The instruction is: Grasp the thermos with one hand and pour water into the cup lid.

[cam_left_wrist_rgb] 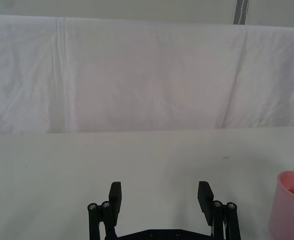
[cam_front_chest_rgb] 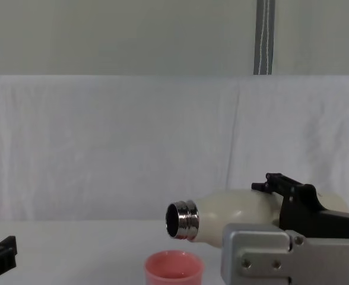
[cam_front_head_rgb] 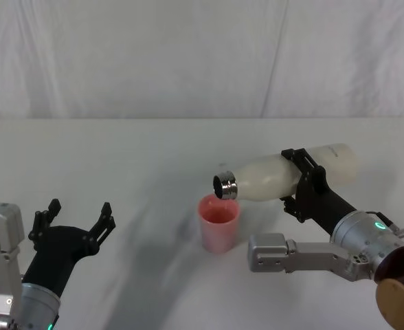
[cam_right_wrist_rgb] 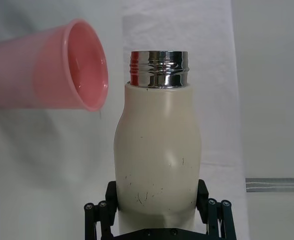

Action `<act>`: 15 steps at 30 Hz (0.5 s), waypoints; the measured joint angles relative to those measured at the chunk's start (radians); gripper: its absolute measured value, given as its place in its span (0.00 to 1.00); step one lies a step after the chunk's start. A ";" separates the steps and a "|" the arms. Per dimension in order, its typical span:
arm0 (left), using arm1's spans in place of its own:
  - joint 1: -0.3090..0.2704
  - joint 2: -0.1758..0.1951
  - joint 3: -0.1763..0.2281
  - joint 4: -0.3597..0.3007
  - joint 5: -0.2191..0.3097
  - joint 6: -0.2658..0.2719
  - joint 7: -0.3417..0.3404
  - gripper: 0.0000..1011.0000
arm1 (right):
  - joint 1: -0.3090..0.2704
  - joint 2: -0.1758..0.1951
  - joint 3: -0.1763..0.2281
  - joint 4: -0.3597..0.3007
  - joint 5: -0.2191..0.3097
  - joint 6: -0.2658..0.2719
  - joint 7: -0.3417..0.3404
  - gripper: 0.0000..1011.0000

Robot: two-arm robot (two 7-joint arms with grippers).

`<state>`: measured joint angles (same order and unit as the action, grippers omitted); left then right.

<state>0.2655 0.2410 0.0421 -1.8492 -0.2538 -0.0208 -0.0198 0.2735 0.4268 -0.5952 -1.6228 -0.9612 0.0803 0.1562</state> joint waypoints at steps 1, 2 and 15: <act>0.000 0.000 0.000 0.000 0.000 0.000 0.000 0.99 | 0.001 0.001 -0.002 0.000 -0.004 0.003 0.002 0.94; 0.000 0.000 0.000 0.000 0.000 0.000 0.000 0.99 | 0.001 0.001 -0.003 0.000 -0.006 0.004 0.002 0.94; 0.000 0.000 0.000 0.000 0.000 0.000 0.000 0.99 | 0.005 0.005 -0.014 0.002 -0.037 0.019 0.004 0.94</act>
<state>0.2655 0.2409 0.0421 -1.8492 -0.2538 -0.0208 -0.0199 0.2787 0.4321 -0.6096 -1.6206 -0.9978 0.0992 0.1601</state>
